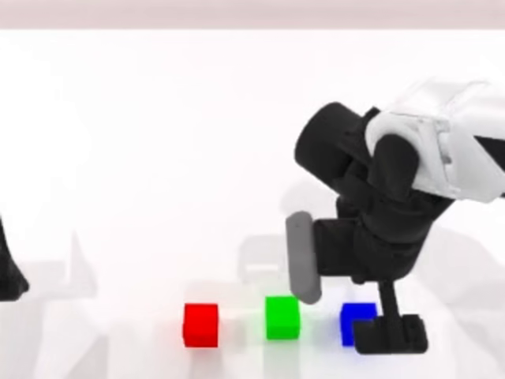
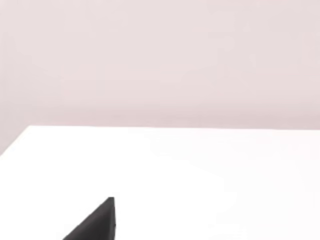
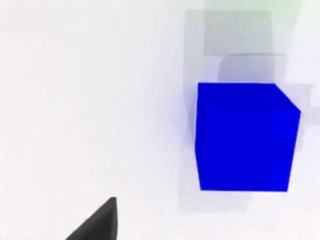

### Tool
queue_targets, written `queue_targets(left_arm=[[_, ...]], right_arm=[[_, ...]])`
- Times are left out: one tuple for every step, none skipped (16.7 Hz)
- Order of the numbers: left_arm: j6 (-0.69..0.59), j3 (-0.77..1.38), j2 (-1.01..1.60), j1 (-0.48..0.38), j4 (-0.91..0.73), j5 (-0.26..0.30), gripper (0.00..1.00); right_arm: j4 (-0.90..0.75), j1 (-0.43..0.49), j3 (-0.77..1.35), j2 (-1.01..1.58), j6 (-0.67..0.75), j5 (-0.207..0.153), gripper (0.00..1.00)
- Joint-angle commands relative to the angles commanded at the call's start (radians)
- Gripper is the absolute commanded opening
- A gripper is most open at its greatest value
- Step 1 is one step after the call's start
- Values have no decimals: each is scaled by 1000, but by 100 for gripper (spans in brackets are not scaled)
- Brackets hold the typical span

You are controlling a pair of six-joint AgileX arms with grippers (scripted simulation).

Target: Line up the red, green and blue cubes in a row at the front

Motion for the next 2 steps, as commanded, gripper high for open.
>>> queue_targets(left_arm=[[0, 0, 0, 0, 0, 0, 100], [0, 0, 0, 0, 0, 0, 100]], right_arm=[[-20, 0, 16, -11, 0, 0, 100], [-30, 0, 24, -18, 0, 0, 100]])
